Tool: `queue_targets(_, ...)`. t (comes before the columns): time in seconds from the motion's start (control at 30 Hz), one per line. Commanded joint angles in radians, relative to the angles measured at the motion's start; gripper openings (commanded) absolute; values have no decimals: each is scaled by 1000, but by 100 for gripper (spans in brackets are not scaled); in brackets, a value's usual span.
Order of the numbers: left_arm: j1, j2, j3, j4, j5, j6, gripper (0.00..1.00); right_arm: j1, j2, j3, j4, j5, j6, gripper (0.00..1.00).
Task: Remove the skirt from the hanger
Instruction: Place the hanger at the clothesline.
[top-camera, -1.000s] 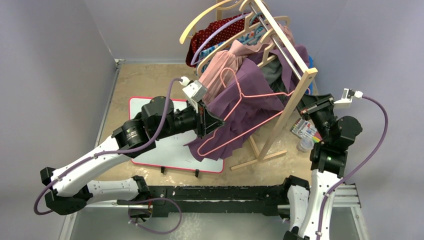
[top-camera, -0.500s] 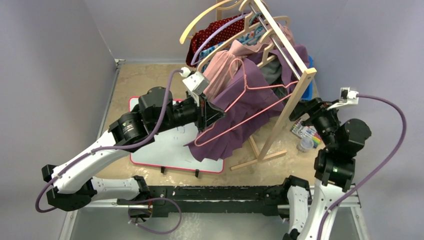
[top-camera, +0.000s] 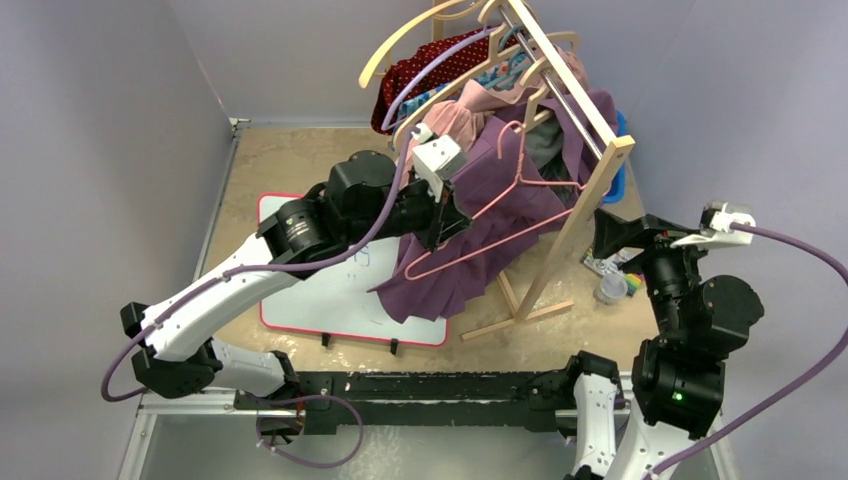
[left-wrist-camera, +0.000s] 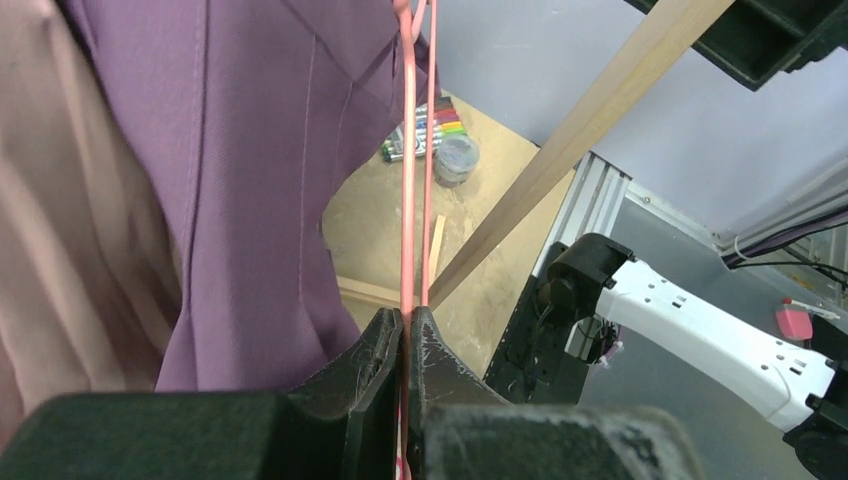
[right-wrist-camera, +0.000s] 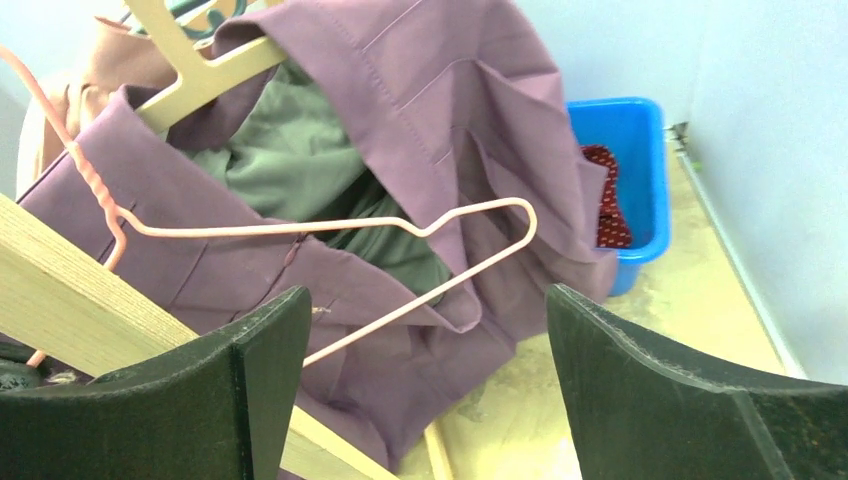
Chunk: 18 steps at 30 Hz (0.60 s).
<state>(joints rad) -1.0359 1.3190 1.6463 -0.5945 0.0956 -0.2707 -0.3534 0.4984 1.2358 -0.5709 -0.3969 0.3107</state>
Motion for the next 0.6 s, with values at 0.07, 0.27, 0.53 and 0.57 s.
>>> queue_targets(0.07, -29, 86, 132, 83, 31, 28, 0, 6, 38, 123, -39, 116, -60, 91)
queue_targets(0.27, -51, 178, 216, 105, 43, 41, 0, 13, 43, 163, -8, 65, -74, 92)
queue_targets(0.53, -81, 245, 311, 127, 29, 57, 0, 20, 35, 165, -46, 90, -58, 92)
queue_targets(0.57, -83, 252, 328, 121, 22, 63, 0, 21, 35, 169, -45, 89, -59, 92)
